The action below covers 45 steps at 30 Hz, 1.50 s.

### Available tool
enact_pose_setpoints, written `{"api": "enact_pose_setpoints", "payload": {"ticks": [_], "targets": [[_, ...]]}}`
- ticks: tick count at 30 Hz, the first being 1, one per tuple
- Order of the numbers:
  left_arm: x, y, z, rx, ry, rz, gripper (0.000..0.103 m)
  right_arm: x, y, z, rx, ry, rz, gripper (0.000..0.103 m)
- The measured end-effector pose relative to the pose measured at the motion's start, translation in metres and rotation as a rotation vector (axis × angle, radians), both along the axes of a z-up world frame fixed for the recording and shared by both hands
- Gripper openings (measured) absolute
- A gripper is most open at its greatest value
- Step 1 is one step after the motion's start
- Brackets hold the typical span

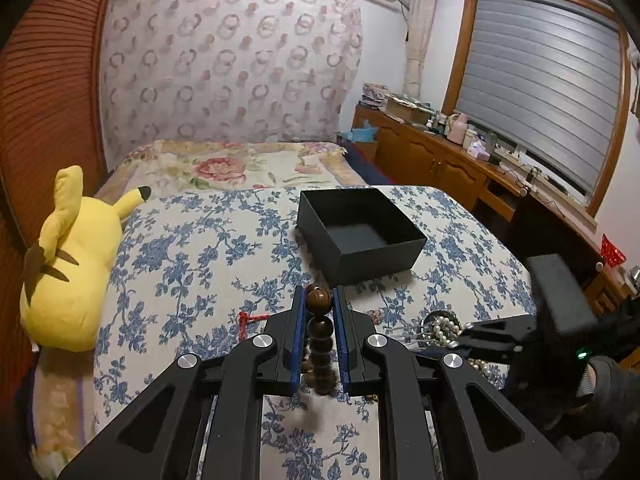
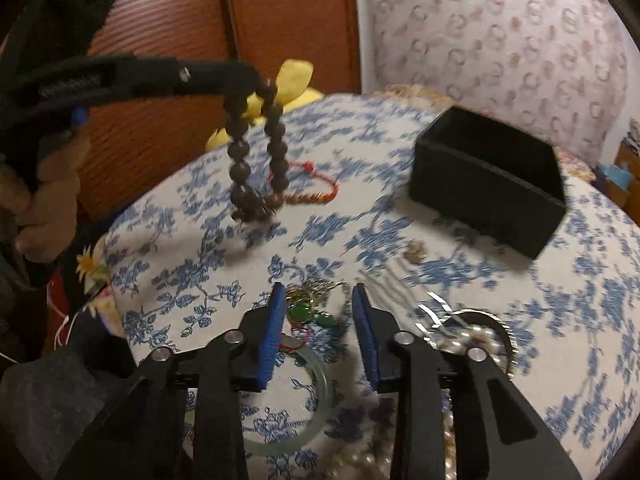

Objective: Organize jewelry
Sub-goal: 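Carry the bead bracelet over the black box and open the left tool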

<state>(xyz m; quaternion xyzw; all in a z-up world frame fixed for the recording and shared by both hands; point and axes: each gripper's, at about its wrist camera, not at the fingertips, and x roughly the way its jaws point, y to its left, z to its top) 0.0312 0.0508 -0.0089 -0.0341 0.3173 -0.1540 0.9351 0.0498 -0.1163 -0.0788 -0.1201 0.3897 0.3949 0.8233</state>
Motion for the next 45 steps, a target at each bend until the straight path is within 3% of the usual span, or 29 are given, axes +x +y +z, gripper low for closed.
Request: {"api": "enact_pose_setpoints", "payload": {"ticks": [7,8,12,36,45], "targets": [[-0.002,0.003,-0.005,-0.007,0.008,0.006,0.012,0.002,0.01,-0.006,-0.033,0.018,0.042,0.021],[-0.002,0.004,-0.005,-0.007,0.009,0.006,0.012,0.002,0.012,-0.006,-0.036,0.017,0.044,0.013],[-0.001,0.004,-0.006,-0.007,0.013,0.004,0.012,0.0,0.011,-0.006,-0.036,0.01,0.054,0.008],[0.003,-0.001,-0.012,0.0,0.024,-0.006,0.012,0.023,-0.019,0.023,0.065,-0.013,-0.022,0.003],[0.025,-0.011,0.016,-0.021,-0.037,-0.014,0.012,0.06,-0.046,0.049,0.086,-0.084,-0.108,0.003]]}}
